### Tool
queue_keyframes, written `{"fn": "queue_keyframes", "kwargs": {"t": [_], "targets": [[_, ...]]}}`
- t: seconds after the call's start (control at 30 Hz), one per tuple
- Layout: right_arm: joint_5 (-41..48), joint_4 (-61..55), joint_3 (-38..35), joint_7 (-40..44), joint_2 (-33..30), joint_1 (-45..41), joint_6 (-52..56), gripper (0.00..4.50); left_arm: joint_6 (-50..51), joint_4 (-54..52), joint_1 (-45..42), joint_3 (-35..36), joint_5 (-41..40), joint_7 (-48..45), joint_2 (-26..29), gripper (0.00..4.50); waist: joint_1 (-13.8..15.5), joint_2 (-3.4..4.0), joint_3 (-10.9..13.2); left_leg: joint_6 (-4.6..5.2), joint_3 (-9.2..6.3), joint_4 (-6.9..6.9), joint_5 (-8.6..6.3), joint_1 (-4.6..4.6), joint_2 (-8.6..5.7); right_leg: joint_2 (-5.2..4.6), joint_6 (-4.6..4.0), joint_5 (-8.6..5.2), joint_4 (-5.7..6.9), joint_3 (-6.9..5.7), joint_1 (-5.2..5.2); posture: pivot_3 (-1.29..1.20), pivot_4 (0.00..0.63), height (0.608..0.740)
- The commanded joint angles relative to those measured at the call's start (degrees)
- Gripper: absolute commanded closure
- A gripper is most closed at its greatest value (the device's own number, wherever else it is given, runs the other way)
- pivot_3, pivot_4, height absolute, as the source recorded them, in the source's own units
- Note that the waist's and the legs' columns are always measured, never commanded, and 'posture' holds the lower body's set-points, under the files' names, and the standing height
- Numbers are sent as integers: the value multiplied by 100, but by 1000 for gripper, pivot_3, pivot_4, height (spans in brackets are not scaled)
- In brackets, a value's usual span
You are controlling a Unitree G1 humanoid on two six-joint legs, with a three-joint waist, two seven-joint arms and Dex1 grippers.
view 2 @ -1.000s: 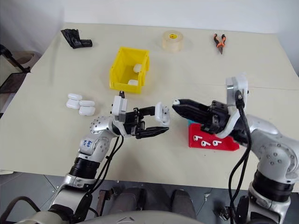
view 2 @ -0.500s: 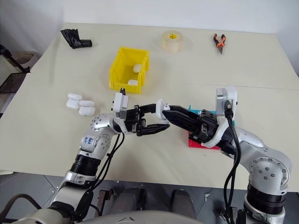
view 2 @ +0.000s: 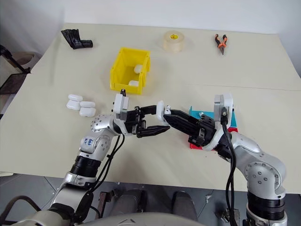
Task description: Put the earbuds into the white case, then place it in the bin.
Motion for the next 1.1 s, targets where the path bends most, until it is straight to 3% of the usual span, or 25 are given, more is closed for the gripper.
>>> {"fn": "queue_keyframes", "kwargs": {"t": [0.03,0.23,0.53,0.67,0.73,0.83,0.93,1.1], "targets": [[-207,-43,158,150,-101,160,-161,3998,-48,-162,-113,75,-135,14,-79,1729,-2,0,0,0,0,0,0,0,0,0,0,0,0,0,0,0,150,740],[-484,37,263,251,-402,278,-291,3998,-39,-155,-136,102,-148,17,-102,1729,-1,0,0,0,1,0,0,0,0,1,0,0,-1,0,0,0,150,740],[-278,32,-34,363,-755,-91,-413,987,-54,-180,-137,118,-109,-38,-147,1729,12,0,0,0,-2,1,0,0,1,0,0,0,-3,-3,3,0,150,740],[-214,97,-342,605,-1299,-66,-282,987,-134,-207,-145,97,60,-60,-21,1729,7,-1,0,1,0,1,0,-1,-1,-1,0,0,-6,-3,4,0,150,740],[-328,121,-478,917,-1719,-3,-255,987,-363,-122,-230,-47,528,72,172,1729,6,-1,0,1,0,0,0,0,1,0,0,0,-7,-5,5,0,150,740],[-428,163,-599,1213,-2218,-15,-228,1628,-673,88,-420,-318,1280,286,503,1729,9,-2,1,1,4,-1,0,0,1,1,0,0,-12,-5,8,0,150,740],[-725,79,-370,1482,-2613,-244,-281,2634,-754,219,-713,-673,1908,329,813,1729,15,-3,2,2,4,0,-1,0,0,1,1,0,-13,-6,7,0,150,740],[-1163,-19,467,1274,-2358,-1108,-304,4362,-455,143,-958,-983,2130,350,814,1729,-4,-6,4,1,2,-1,0,-1,2,1,1,0,-14,-7,6,0,150,740]]}}
